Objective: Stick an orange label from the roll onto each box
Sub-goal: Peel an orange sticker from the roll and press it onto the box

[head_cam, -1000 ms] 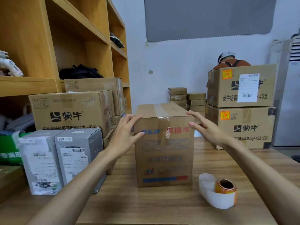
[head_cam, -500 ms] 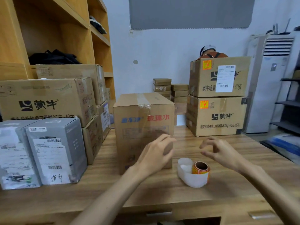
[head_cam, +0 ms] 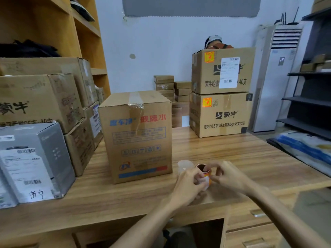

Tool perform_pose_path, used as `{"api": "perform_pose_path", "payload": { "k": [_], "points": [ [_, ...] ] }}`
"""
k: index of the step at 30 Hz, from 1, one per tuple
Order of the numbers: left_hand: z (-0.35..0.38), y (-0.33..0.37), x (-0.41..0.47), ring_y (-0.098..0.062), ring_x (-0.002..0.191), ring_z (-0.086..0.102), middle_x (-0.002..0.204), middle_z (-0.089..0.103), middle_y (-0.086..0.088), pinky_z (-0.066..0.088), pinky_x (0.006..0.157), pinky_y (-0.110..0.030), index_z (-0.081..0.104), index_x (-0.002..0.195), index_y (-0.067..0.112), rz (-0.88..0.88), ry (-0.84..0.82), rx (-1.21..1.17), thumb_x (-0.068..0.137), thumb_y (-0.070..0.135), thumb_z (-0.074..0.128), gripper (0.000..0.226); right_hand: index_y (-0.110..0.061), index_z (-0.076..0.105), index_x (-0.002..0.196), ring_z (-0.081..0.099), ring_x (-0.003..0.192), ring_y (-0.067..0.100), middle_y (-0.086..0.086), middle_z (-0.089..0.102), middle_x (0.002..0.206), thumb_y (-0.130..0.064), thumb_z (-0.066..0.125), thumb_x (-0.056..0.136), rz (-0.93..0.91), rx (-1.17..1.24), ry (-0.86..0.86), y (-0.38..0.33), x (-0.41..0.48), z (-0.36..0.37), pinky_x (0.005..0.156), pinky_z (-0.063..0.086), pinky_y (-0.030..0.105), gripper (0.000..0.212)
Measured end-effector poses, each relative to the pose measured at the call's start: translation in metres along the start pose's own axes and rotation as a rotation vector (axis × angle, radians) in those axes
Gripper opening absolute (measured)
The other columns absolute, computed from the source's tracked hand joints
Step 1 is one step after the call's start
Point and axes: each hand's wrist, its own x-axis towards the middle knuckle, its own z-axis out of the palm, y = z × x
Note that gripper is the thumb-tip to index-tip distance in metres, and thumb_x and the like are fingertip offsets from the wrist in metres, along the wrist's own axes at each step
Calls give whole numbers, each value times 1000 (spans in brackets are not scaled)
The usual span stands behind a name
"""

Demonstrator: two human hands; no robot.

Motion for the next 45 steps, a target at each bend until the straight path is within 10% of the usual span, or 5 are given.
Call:
{"api": "perform_pose_path", "payload": {
  "k": [6,10,28,45],
  "points": [
    [-17,-9,7,-7,82,48,90,55,7,30,65,-10,67,89,17,96,85,233,86,34,72,18,-37,66,98,53,73,-1,-19,66,99,-29,72,84,41,-11,49,12,-5,11,70,40,21,17],
    [-25,-22,8,-8,79,51,88,58,6,38,68,-24,70,85,18,108,128,244,91,35,68,18,-32,64,90,55,84,7,-13,62,93,-37,66,91,64,-67,52,3,-10,15,80,46,34,6],
    [-21,-41,-3,-6,83,53,92,56,7,42,73,-19,71,91,15,28,118,-18,97,27,63,15,-19,50,96,52,61,16,-1,44,100,-28,72,84,-26,-268,565,-34,-29,56,38,29,17,27],
    [-24,-37,-7,-11,91,56,99,59,1,44,79,-19,74,100,24,92,36,-80,99,18,60,15,-26,57,89,65,73,16,-11,56,96,-49,58,91,72,-165,477,-36,-25,82,53,47,38,23]
  ]
}}
